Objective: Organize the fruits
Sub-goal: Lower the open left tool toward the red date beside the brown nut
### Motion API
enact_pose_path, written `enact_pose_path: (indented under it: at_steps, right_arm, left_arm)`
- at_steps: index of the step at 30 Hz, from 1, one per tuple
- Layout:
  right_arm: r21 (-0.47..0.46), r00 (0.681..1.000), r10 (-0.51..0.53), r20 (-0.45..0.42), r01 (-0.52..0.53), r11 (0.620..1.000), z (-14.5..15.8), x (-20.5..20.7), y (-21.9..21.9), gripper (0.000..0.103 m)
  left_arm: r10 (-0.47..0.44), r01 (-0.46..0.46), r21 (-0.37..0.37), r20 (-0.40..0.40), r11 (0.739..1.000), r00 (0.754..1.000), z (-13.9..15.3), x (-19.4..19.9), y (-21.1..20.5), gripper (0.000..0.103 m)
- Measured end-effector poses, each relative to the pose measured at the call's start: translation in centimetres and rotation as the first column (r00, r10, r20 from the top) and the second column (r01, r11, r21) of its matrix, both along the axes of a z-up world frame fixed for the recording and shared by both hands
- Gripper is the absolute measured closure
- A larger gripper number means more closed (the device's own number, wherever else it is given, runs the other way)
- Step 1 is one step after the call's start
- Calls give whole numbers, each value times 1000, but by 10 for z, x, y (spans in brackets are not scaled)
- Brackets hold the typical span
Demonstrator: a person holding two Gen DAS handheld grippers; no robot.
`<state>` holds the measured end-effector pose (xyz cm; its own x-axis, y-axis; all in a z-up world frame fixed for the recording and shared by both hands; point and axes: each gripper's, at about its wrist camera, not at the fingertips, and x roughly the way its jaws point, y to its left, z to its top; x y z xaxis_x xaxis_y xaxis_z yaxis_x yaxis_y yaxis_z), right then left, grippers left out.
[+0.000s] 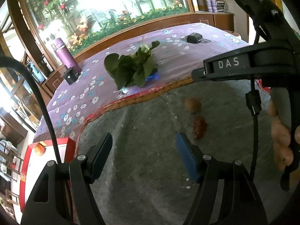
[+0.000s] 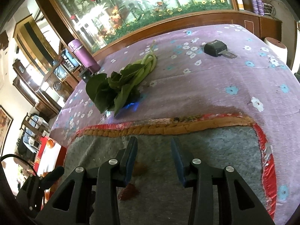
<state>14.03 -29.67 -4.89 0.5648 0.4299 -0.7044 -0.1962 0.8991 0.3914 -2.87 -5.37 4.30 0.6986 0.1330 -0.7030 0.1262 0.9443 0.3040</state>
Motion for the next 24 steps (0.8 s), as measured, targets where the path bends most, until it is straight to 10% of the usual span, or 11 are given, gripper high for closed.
enact_pose_path:
  at_steps: [24]
  right_arm:
    - [81, 994, -100, 47, 96, 992, 20, -4, -34, 63]
  left_arm:
    - [-45, 44, 29, 43, 999, 998, 22, -5, -30, 33]
